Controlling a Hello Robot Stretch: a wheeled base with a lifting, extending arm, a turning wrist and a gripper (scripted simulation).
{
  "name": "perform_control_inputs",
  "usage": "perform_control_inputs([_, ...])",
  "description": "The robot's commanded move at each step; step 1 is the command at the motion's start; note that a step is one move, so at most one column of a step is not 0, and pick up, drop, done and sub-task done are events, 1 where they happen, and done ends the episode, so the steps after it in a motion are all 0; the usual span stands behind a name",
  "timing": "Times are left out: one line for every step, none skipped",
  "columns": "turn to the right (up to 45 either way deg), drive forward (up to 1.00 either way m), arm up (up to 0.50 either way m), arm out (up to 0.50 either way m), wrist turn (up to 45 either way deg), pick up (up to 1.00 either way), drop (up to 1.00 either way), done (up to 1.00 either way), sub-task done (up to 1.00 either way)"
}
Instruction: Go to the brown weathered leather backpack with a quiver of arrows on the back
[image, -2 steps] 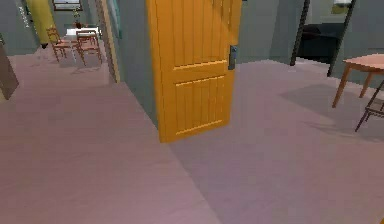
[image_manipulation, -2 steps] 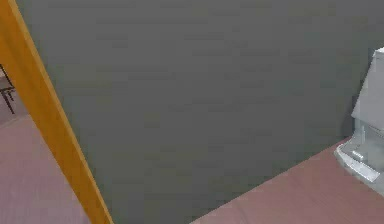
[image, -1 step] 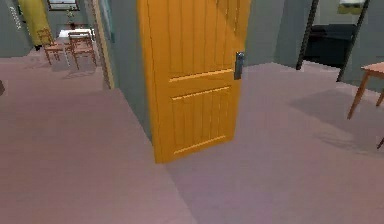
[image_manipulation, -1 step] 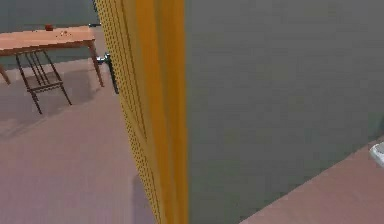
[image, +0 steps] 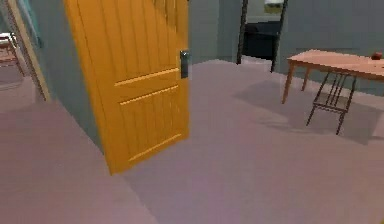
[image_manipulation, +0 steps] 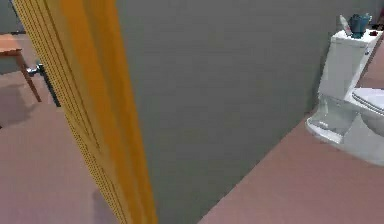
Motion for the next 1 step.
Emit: perform_control_inputs([0.0,0.25,0.00,0.00,0.0,0.00,0.00,0.00,0.00])
